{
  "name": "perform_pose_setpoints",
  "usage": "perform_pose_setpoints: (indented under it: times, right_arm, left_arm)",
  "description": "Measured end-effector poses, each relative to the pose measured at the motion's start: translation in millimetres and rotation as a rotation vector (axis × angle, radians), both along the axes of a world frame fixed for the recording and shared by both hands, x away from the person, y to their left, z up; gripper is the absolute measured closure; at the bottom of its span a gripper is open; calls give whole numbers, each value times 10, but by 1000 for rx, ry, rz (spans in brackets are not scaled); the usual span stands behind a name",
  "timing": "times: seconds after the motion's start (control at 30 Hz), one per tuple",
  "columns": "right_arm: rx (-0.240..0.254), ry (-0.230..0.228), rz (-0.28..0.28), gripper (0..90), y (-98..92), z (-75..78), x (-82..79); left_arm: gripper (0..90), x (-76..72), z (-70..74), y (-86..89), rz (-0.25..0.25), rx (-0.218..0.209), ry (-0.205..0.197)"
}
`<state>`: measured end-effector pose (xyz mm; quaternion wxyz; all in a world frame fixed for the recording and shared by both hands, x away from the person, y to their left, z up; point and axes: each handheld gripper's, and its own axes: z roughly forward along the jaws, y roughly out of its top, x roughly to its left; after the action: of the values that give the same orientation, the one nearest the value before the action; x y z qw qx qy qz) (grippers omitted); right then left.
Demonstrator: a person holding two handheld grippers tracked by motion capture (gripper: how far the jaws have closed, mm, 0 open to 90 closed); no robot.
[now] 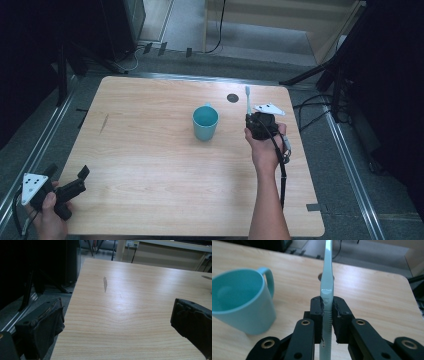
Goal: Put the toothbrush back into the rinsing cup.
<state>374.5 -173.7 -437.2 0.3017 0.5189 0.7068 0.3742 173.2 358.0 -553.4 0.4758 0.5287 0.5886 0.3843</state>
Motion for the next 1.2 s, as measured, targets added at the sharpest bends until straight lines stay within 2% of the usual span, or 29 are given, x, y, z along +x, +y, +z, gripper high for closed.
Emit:
perform_pose_setpoints:
  times: [0.17, 0.33, 0.6, 0.7, 0.77, 1.2]
  right_arm:
    - [58, -52, -34, 799, 62, 22, 7]
    - [47, -101, -25, 799, 154, 45, 12]
    - [128, -179, -7, 800, 330, 136, 21]
    - [133, -198, 12, 799, 410, 156, 27]
    - [154, -207, 30, 799, 477, 162, 33]
    - [236, -226, 101, 799, 860, 137, 107]
  left_arm:
    - [0, -1, 0, 1, 0, -1, -1]
    - [0, -1, 0, 2, 0, -2, -1]
    - [0, -1, -1, 3, -1, -2, -1]
    - [0, -2, -1, 4, 0, -5, -2]
    - [0, -3, -1, 6, 0, -6, -2]
    - [0, -5, -2, 12, -1, -14, -7]
